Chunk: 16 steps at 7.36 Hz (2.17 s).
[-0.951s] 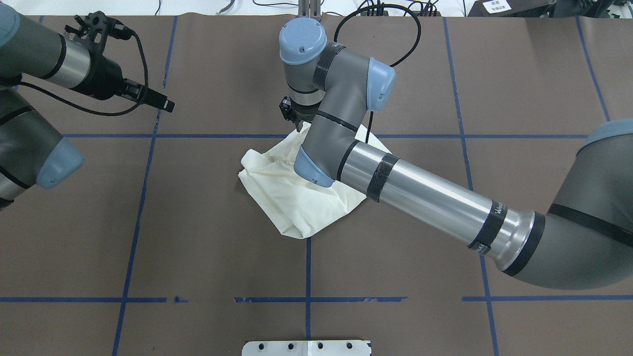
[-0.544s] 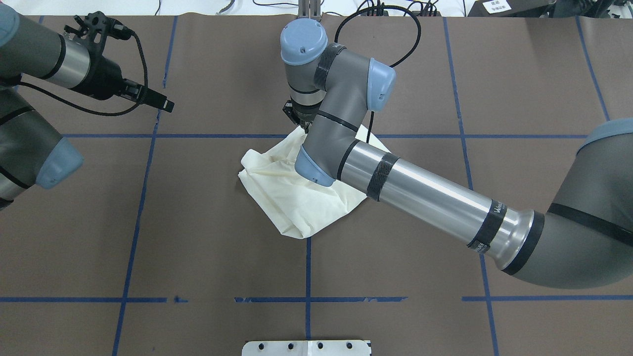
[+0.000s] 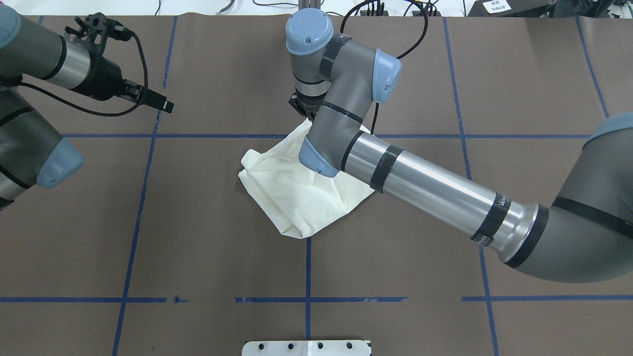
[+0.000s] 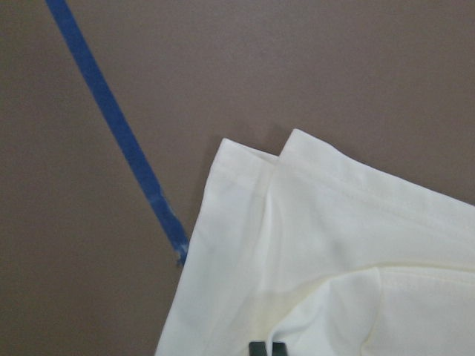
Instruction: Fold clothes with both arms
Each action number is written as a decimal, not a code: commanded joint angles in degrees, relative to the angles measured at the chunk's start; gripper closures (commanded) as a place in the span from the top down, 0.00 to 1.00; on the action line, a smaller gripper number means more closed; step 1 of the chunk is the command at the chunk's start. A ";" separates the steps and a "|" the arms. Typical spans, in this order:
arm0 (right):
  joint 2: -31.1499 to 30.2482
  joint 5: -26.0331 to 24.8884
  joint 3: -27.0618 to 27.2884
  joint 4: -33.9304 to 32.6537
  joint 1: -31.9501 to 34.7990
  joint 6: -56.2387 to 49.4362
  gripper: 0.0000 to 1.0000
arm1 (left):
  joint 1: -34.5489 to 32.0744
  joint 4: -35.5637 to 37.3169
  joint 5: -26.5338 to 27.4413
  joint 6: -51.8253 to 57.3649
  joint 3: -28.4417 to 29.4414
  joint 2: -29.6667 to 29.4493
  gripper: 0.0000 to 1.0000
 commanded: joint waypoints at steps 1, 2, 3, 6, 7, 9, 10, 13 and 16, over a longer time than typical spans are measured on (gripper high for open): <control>0.05 -1.21 -1.73 1.08 1.67 0.03 0.00 | 0.02 -0.03 -0.01 0.00 0.44 0.02 1.00; 0.13 -1.48 -3.14 2.65 1.68 0.21 0.00 | 0.02 -0.21 0.07 0.00 0.79 0.02 1.00; 0.05 -1.92 -3.24 3.19 1.68 0.12 0.00 | 0.10 -0.21 0.08 0.00 0.80 -0.06 1.00; 0.84 -1.40 -2.28 4.08 2.46 -0.41 1.00 | -0.16 0.06 -0.01 0.00 0.71 -0.42 1.00; 1.19 2.70 0.08 3.12 4.30 -0.84 1.00 | -1.55 0.06 -0.80 0.70 0.53 -0.07 1.00; -4.39 5.55 13.81 -10.10 7.20 -3.72 1.00 | -5.59 1.28 -2.03 6.30 0.19 2.55 1.00; -11.66 5.55 24.86 -17.38 8.78 -10.19 1.00 | -8.48 1.37 -1.95 10.24 0.18 4.66 1.00; -35.91 6.51 45.25 -23.70 20.18 -43.53 1.00 | -17.18 4.95 -1.16 20.88 0.36 11.26 1.00; -51.41 14.22 43.97 -23.35 38.79 -83.68 1.00 | -24.50 15.15 -1.42 33.54 -0.78 16.60 1.00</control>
